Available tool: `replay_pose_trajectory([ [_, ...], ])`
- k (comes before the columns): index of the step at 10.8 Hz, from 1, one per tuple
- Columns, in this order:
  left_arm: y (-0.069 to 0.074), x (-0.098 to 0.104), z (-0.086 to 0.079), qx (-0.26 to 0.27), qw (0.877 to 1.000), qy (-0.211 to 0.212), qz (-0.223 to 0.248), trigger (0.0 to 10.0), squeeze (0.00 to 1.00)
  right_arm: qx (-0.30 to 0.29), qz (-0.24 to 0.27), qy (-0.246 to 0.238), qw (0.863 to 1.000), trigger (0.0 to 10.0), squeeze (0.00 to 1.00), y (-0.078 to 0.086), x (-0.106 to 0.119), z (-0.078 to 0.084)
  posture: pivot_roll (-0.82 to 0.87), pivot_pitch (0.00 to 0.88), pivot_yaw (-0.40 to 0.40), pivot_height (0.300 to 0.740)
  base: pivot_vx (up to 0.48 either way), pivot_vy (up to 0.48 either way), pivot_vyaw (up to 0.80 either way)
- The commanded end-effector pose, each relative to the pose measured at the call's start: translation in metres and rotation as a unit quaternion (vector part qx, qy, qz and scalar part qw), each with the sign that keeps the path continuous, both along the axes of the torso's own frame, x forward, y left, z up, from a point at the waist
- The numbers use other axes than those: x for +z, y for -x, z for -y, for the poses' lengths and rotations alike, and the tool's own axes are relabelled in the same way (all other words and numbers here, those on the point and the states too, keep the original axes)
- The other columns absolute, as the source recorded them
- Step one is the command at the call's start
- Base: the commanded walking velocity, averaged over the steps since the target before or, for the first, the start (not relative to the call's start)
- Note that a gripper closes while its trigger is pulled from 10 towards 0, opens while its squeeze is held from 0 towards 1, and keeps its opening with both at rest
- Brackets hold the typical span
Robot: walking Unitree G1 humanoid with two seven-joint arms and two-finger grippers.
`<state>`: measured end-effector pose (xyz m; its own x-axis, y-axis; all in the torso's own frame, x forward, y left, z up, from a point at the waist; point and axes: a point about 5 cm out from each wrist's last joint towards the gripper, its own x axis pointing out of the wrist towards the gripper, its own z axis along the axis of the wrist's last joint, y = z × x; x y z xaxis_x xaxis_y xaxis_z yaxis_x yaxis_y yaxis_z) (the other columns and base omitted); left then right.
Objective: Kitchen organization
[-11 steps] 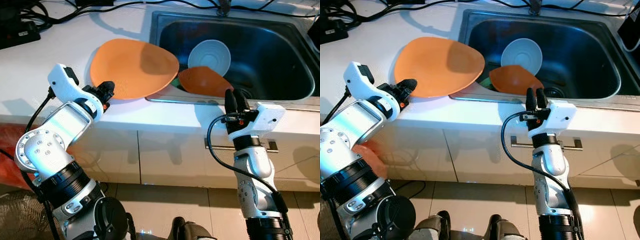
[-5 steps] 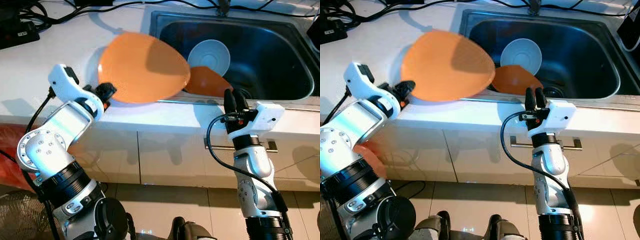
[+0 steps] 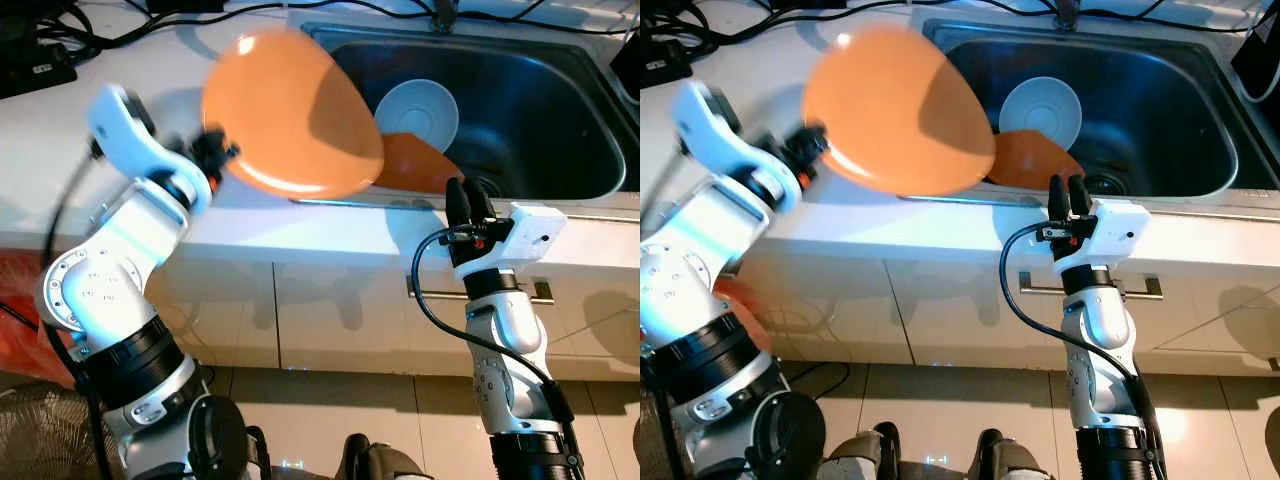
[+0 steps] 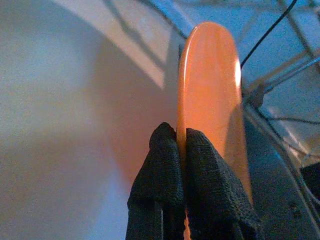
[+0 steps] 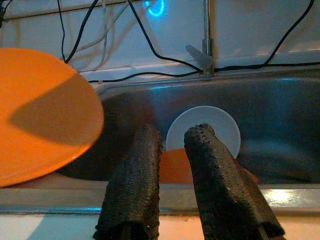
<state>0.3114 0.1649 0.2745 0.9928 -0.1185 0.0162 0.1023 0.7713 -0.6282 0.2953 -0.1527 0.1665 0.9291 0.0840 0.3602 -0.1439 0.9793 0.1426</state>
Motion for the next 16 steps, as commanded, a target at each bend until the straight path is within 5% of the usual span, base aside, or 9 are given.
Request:
replay_pose_trajectory([
  [1,0.004,0.013,0.002,0.002,0.999,-0.003,0.043,10.0,0.00,0.000,-0.051,-0.002,0.999,10.0,0.00,0.000,-0.019,0.000,0.13,0.200,-0.028,0.740,0.000,0.000,0.00],
  [4,0.003,0.014,0.005,0.003,0.998,0.021,0.062,10.0,0.00,-0.001,-0.050,-0.002,0.999,10.0,0.00,-0.001,-0.019,0.001,0.12,0.195,-0.029,0.740,0.000,0.000,0.00],
  [6,0.005,0.027,0.008,-0.002,0.990,0.054,0.127,10.0,0.00,0.001,-0.050,-0.002,0.999,10.0,0.00,-0.001,-0.019,0.000,0.12,0.189,-0.032,0.740,0.000,0.000,0.00],
  [10,0.002,0.019,0.030,-0.044,0.984,0.074,0.157,10.0,0.00,0.007,-0.034,-0.013,0.999,10.0,0.02,-0.010,-0.006,-0.001,0.11,0.169,-0.037,0.740,0.000,0.000,0.00],
  [11,0.001,0.016,0.033,-0.049,0.984,0.071,0.157,10.0,0.00,0.007,-0.032,-0.023,0.999,10.0,1.00,-0.013,-0.003,-0.001,0.11,0.167,-0.039,0.740,0.000,0.000,0.00],
  [16,-0.003,0.006,0.050,-0.065,0.983,0.065,0.159,10.0,0.00,0.016,-0.025,-0.106,0.994,10.0,1.00,-0.024,0.013,0.001,0.11,0.170,-0.044,0.740,0.000,0.000,0.00],
])
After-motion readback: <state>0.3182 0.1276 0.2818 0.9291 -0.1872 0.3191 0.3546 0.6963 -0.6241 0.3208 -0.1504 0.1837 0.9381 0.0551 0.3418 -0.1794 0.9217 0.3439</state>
